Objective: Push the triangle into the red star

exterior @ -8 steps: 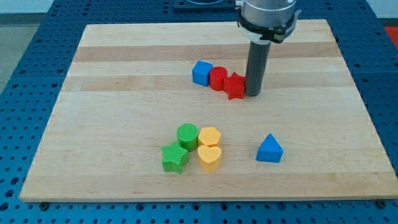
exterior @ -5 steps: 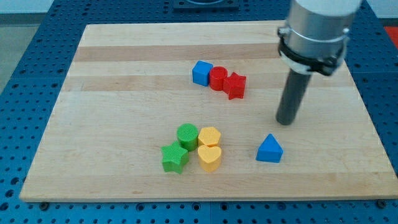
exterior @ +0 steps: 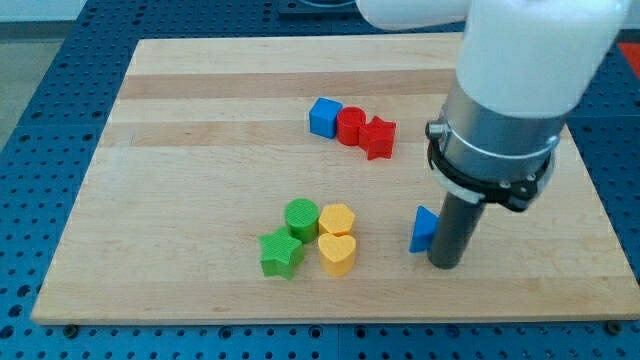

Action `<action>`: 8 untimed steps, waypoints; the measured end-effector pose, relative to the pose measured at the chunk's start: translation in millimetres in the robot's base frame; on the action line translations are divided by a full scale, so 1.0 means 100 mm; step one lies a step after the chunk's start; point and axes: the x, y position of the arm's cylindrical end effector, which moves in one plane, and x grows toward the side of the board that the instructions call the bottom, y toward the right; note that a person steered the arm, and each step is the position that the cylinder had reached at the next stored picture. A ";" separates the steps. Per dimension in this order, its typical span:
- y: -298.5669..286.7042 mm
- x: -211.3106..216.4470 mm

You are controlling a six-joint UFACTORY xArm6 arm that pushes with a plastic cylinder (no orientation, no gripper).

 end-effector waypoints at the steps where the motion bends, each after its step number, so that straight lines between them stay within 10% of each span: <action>1: -0.13 -0.14; 8: 0.14 -0.85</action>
